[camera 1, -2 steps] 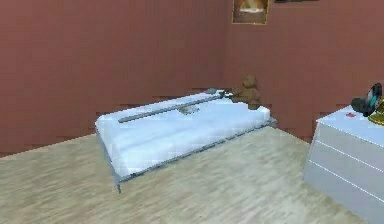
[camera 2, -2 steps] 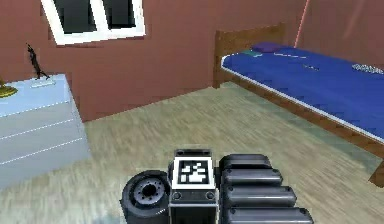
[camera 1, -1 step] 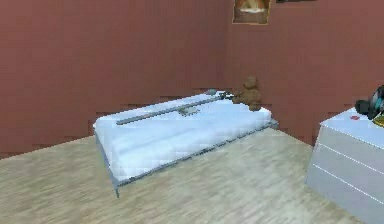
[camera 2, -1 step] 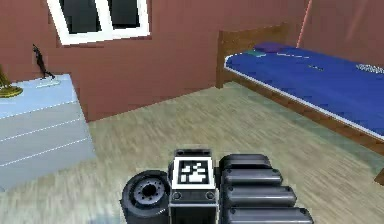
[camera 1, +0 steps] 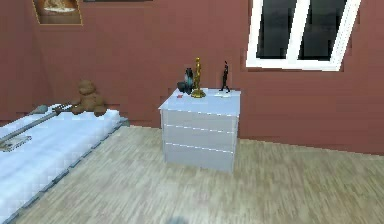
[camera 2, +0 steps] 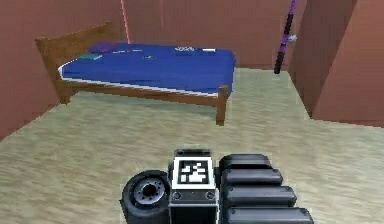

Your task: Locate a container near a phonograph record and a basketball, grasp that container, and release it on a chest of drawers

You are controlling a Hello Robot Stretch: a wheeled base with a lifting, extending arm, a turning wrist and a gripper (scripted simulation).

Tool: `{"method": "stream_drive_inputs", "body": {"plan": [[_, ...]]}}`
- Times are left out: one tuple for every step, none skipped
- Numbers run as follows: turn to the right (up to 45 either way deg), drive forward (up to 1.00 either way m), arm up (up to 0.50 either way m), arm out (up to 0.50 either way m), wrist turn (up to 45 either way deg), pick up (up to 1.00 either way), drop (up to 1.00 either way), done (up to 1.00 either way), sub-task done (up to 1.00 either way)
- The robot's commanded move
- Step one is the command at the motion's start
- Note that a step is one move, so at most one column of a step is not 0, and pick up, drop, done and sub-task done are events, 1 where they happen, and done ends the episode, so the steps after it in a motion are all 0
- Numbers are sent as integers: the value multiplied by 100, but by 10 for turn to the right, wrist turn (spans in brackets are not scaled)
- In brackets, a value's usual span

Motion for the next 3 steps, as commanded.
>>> {"method": "stream_drive_inputs", "body": {"plan": [[90,0,0,0,0,0,0,0,0],[0,75,0,0,0,0,0,0,0],[330,0,0,0,0,0,0,0,0]]}}
